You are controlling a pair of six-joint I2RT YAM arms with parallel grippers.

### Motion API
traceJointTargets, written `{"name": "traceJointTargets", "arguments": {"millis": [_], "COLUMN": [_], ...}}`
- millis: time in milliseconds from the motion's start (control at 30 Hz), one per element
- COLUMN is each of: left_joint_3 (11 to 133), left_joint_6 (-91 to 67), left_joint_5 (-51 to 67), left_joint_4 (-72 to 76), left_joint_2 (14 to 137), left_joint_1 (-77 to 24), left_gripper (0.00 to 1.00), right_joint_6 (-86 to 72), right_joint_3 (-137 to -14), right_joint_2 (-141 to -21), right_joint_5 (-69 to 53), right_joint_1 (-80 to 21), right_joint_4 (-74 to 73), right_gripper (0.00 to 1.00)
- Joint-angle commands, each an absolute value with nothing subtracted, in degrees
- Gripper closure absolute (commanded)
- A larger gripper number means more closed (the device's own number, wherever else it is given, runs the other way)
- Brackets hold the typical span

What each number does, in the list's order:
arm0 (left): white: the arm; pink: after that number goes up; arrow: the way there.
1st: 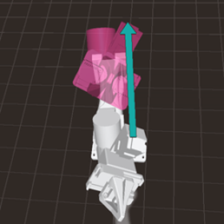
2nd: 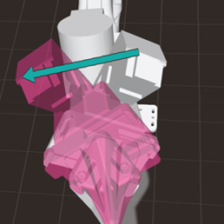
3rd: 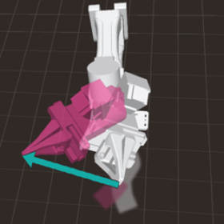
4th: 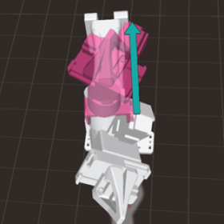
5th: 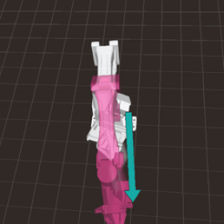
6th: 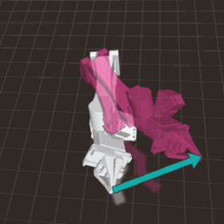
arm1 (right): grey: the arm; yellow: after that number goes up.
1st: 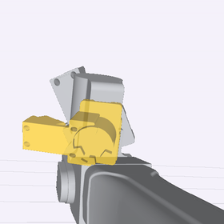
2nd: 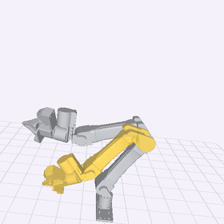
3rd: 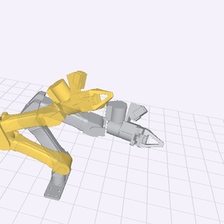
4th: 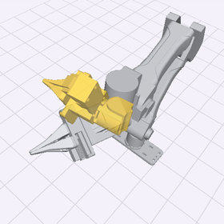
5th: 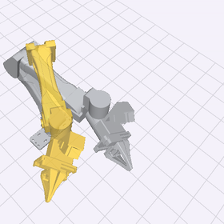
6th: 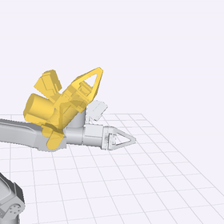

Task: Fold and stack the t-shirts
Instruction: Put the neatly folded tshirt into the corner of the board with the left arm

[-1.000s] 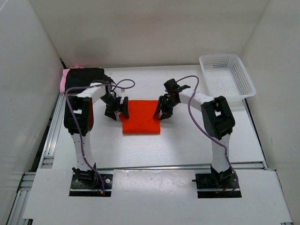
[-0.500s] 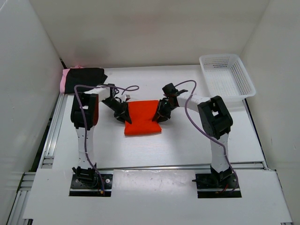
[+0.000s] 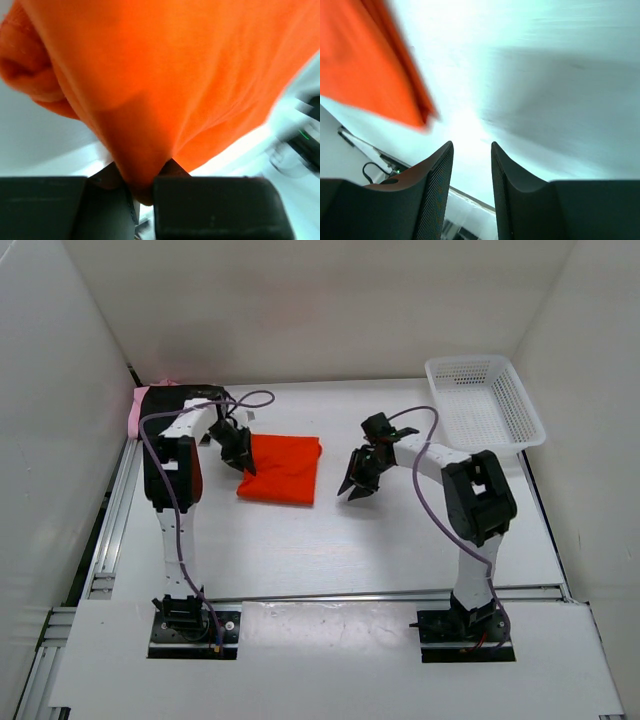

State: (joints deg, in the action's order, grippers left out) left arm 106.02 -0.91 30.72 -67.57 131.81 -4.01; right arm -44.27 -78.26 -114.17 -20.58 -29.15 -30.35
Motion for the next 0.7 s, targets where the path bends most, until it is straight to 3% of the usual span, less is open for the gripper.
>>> {"name": "traceJointTargets", "arguments": {"millis": [0, 367, 667], "left_joint_3": [112.9, 119.4, 131.1], "left_joint_6": [0.0, 0.0, 0.0], "left_joint_5": [12.0, -31.0, -37.3], "left_joint_4": [-68.0, -47.6, -42.9], "left_joint_2": [130.5, 133.8, 136.9], "left_joint_1": [-3.9, -6.1, -5.5], "left_gripper": [0.90, 0.90, 0.90], "right_joint_6": [-40.6, -38.1, -37.6], "right_joint_3": [-78.0, -79.1, -79.1], "right_joint_2": [-107.9, -106.8, -106.8], "right_joint_5": [-17.1, -15.2, -14.0], "right_joint_1": [-25.6, -23.0, -23.0], "right_joint_4": [-35.1, -38.0, -39.5], "right_gripper": [0.59, 0.59, 0.59]}}
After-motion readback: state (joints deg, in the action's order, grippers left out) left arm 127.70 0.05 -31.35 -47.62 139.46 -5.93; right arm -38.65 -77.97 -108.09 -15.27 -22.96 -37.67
